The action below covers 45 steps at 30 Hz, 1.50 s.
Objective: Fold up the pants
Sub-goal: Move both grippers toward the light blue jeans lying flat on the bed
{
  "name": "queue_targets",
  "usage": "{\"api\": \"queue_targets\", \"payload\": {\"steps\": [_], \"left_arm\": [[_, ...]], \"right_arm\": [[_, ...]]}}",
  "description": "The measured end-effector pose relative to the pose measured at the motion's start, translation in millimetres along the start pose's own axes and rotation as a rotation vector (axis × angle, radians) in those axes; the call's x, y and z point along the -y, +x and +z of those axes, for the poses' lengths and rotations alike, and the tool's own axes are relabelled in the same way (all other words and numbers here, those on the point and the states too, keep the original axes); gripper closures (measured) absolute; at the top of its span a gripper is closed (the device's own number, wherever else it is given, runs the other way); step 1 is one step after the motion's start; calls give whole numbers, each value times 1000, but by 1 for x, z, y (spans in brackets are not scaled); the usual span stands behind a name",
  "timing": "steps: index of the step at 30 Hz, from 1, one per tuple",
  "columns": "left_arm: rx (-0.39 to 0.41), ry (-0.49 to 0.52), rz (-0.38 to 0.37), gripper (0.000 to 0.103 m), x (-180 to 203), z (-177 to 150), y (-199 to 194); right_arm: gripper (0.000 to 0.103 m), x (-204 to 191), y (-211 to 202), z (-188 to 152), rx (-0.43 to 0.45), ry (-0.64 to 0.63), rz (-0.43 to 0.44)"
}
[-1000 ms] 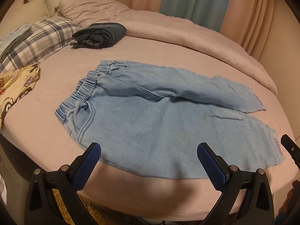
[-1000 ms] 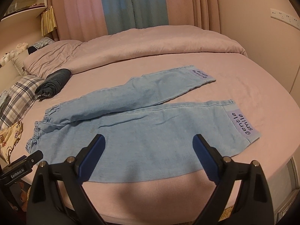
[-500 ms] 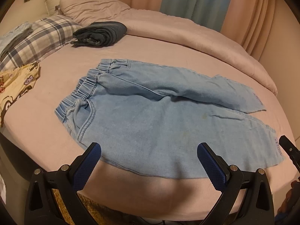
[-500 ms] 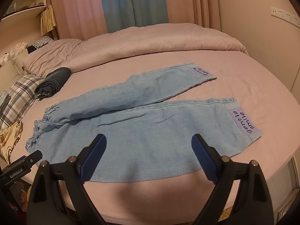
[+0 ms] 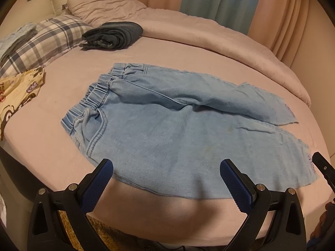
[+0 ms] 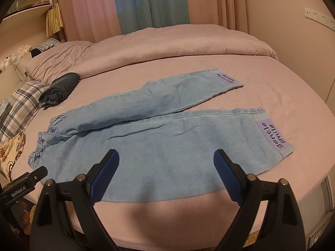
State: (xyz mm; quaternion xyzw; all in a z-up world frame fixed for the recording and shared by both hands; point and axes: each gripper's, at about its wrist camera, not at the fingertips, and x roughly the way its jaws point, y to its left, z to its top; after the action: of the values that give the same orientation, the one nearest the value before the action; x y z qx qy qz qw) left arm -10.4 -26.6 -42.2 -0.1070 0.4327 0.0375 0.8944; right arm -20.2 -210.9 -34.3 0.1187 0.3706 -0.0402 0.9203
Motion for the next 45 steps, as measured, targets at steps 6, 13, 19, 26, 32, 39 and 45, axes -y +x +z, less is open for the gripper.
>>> {"api": "queue_targets", "payload": {"steps": [6,13,19,26,32,39,45], "left_arm": [[-11,-2,6,1,-1,-1,4],[-17,-3,9,1,-2,-2,5],[-29,-9,14,1,-4,-3,9],[-41,-20,17,1,-9,-3,12],[-83,-18,24,9,-10,-5,24],[-90,-22,21,9,-13,-6,26],[-97,-38,29,9,-18,-6,31]], "right_arm": [[11,2,2,-2,-7,6,-6],[11,6,5,-2,-14,11,-8],[12,8,7,-2,-19,19,-16],[12,12,10,-3,-27,31,-27],[12,14,15,-4,-41,39,-33],[12,14,19,-5,-53,36,-35],[13,21,25,-6,-73,60,-46]]}}
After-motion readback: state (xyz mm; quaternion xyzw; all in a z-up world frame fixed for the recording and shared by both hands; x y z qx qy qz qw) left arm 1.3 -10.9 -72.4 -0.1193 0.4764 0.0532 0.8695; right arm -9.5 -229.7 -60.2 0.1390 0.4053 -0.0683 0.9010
